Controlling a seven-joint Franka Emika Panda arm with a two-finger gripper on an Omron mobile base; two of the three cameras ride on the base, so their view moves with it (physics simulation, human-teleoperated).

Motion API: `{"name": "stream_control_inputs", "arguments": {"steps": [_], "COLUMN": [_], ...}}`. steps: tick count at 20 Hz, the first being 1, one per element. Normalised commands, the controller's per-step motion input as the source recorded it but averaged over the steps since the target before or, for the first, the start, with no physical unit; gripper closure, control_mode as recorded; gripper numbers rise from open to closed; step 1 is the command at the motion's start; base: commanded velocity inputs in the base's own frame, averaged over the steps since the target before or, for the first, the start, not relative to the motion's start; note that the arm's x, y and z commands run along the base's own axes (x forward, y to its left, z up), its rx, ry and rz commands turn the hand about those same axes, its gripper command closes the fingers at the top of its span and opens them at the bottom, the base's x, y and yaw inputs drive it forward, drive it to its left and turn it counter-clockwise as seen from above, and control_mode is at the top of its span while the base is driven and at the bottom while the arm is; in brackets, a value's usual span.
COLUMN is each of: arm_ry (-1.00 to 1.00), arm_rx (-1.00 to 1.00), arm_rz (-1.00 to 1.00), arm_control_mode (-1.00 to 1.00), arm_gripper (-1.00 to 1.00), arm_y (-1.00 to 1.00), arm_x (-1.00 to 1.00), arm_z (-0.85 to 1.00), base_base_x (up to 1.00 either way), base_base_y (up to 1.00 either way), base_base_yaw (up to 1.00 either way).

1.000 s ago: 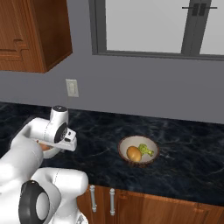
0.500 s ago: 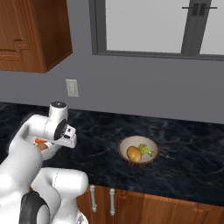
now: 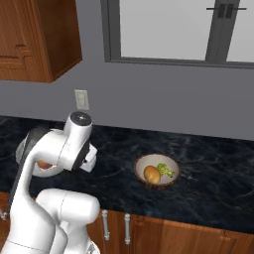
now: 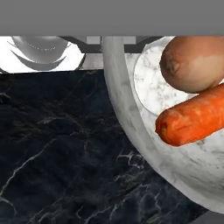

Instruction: Place the bowl containing the carrot and onion in the microwave. Close the microwave door and press the start button to microwave the meal.

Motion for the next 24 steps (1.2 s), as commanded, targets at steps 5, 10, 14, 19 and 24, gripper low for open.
{"name": "stream_control_inputs", "arguments": {"steps": [5,10,14,19,24], "arm_ry": [0.0,0.02,0.11,0.1,0.0], "arm_rx": [0.2,0.12,-0.12,-0.3,-0.06], "arm_rz": [-0.27,-0.23,-0.24,-0.25,-0.05], "arm_control_mode": [-1.0,-1.0,-1.0,-1.0,-1.0], "arm_gripper": [1.0,1.0,1.0,1.0,1.0], "arm_y": [-0.72,-0.37,-0.06,-0.06,-0.35], "arm_x": [-0.58,-0.6,-0.34,-0.11,-0.34], "arm_z": [1.0,1.0,0.52,0.06,0.0], "base_base_x": [0.0,0.0,0.0,0.0,0.0], "base_base_y": [0.0,0.0,0.0,0.0,0.0], "base_base_yaw": [0.0,0.0,0.0,0.0,0.0]}}
